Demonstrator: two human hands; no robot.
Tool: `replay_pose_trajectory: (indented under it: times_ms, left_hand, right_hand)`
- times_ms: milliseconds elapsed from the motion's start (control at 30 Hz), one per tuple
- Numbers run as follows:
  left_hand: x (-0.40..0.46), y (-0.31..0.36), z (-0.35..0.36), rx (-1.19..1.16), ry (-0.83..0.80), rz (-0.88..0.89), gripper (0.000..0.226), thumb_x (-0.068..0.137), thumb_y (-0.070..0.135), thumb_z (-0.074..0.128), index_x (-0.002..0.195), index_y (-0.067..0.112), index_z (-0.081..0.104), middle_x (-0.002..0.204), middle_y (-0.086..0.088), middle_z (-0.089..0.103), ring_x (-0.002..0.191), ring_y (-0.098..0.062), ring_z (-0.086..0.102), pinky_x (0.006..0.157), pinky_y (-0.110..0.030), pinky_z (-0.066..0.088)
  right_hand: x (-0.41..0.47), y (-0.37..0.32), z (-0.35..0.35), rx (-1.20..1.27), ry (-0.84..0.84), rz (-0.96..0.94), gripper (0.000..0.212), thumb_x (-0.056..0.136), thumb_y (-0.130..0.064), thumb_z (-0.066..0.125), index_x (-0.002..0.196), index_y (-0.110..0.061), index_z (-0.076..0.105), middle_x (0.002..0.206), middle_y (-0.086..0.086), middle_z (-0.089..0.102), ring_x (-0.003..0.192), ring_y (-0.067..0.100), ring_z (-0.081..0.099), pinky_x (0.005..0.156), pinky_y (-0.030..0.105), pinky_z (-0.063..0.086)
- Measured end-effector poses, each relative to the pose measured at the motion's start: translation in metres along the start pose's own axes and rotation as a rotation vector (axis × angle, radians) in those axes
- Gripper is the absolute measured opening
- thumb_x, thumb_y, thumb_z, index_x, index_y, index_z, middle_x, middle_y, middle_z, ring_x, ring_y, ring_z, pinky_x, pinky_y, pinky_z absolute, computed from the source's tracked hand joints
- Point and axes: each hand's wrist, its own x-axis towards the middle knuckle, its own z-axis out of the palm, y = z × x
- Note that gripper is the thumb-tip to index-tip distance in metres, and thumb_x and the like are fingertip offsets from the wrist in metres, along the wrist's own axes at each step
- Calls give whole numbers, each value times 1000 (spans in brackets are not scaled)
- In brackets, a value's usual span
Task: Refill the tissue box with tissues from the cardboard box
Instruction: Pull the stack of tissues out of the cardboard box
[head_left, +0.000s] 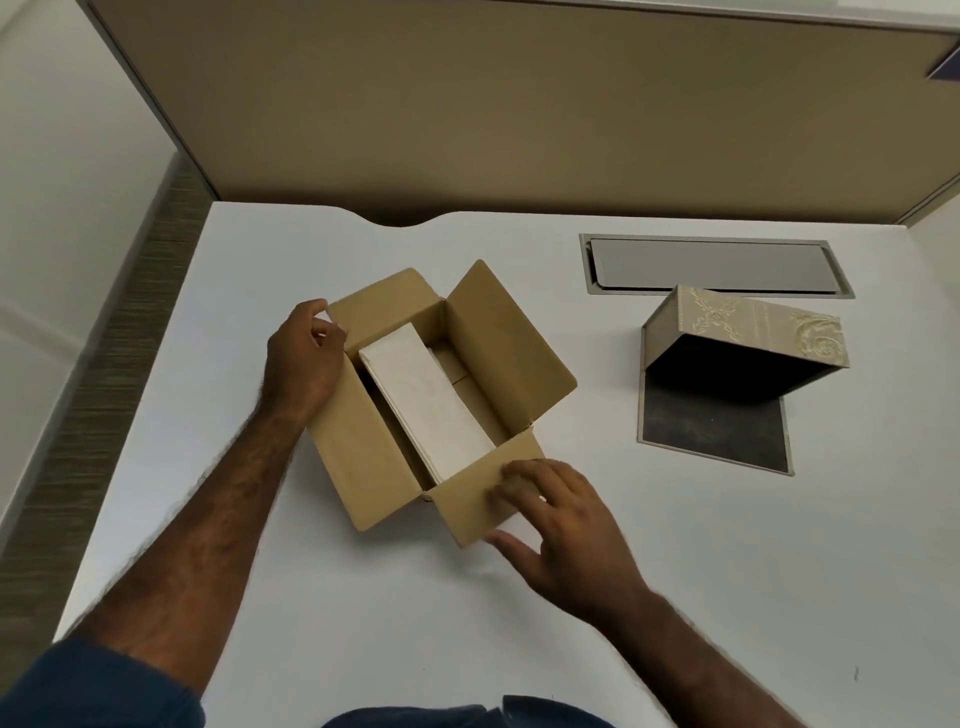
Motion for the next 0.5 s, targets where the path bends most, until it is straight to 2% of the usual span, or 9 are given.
replay_pose_trajectory:
  times_ms: [67,133,233,300,367,400,433,467,500]
  left_hand:
    - [-13,5,-4,45,78,117,44,99,23,68,140,12,58,133,-13,68,122,-31,63,96,-34,47]
    - [-32,8,-7,107,146,209,45,99,24,70,141,13,58,140,-13,65,129,-31,59,99,-34,45]
    - [-67,9,-9,134,188,338,43,99,22,68,141,14,57,140,-12,64,130,-27,56,104,-31,41]
    - [-88,9,-5,153,181,419,42,99,18,69,138,10,58,136,-12,66,126,-26,57,108,-31,40]
    - [-107,8,3,174,141,463,42,97,14,71,137,8,60,134,-12,68,125,-28,59,112,-39,42]
    - [-114,8,7,179,115,479,42,96,12,71,137,8,61,134,-12,69,125,-28,60,114,-44,43]
    - [-120,7,11,184,91,490,41,96,9,70,136,7,61,134,-11,69,126,-28,61,117,-48,43]
    - [-125,7,14,190,71,493,41,96,7,69,136,7,62,134,-11,70,127,-28,62,118,-51,42]
    - [-128,7,17,195,54,487,40,96,5,68,136,7,62,134,-11,70,127,-29,62,119,-53,40]
  right_hand:
    - [14,-9,-16,148,62,99,52,97,-62,70,134,-26,72,140,-6,70,128,15,64,105,35,57]
    - [34,-17,-34,299,115,205,52,96,-66,68,137,-35,66,138,-17,67,125,1,59,102,24,51]
    - [78,-26,-50,516,18,338,65,91,-75,68,147,-48,52,146,-29,57,124,-19,51,97,10,40]
    - [113,-27,-52,631,-163,412,82,90,-76,69,159,-38,44,163,-17,50,135,-11,49,101,17,42]
    - [144,-29,-45,705,-336,489,88,93,-72,68,162,-27,40,170,-4,45,150,14,48,112,35,46]
    - [158,-30,-40,743,-392,531,82,95,-70,68,158,-23,45,163,0,51,146,21,51,110,39,47]
    - [170,-29,-31,747,-431,573,65,96,-67,68,142,-22,55,143,2,60,131,21,57,103,40,47]
    - [180,-28,-20,751,-447,597,45,98,-65,68,116,-25,57,115,-1,58,108,17,56,92,37,45]
    - [188,-25,-10,749,-469,619,38,98,-64,68,96,-31,48,97,-9,47,89,10,47,83,32,42]
